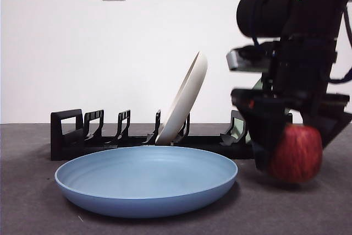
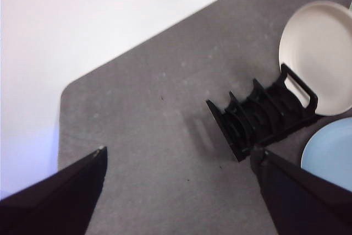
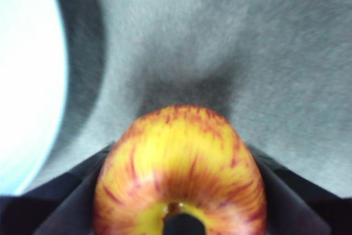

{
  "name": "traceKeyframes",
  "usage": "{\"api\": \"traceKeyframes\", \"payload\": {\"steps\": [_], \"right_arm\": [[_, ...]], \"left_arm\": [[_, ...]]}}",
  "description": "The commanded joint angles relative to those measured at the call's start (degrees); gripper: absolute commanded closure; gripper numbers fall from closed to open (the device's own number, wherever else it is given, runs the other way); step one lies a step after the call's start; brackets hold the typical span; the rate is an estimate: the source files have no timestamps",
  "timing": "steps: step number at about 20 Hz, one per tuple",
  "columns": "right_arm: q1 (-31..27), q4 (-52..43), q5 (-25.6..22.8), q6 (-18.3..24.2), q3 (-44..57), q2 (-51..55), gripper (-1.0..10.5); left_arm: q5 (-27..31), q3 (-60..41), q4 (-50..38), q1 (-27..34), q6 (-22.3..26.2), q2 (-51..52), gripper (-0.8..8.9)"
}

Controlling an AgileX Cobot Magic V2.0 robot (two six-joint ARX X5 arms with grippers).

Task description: Take the blue plate from the plate rack,put the plate on the table,take the apple from the table,put the apple in the plate

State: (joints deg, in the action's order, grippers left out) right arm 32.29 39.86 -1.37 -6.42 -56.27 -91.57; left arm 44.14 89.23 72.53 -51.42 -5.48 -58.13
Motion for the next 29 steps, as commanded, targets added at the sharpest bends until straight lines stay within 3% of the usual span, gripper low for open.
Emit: {"api": "traceKeyframes", "payload": {"steps": [1,4,7,13,19,26,29], "right_arm": [[0.17,0.61,2.84,-1.27,-1.36,3.58,9.6],[1.75,0.96,9.03,-1.68,-3.21,7.67,9.6],[6.19,0.96,10.47,-1.77,-6.36,8.85,9.6],[15.54,-6.23,9.9,-2.78,-9.68,7.91,9.6],[17.77,-14.64,9.99,-2.43,-9.68,1.42,9.6],[17.7,-17.62,9.42,-0.31,-9.68,-10.93,9.6],[17.73,-17.38,5.7,-0.11,-9.68,-13.33,9.4]], "left_arm": [[1.05,-9.31,-6.4,0.98,-0.72,0.31,3.79],[-2.1,-19.63,-14.67,4.5,-0.79,1.6,4.26],[-11.56,-26.29,-20.7,10.73,-0.31,2.82,5.02],[-24.0,-28.83,-24.09,29.7,3.43,6.25,5.02],[-34.36,-28.83,-24.41,45.94,3.34,16.41,5.03],[-35.32,-28.83,-16.85,48.59,2.45,24.96,5.03],[-35.34,-28.83,-13.97,48.57,2.45,25.2,5.03]]}}
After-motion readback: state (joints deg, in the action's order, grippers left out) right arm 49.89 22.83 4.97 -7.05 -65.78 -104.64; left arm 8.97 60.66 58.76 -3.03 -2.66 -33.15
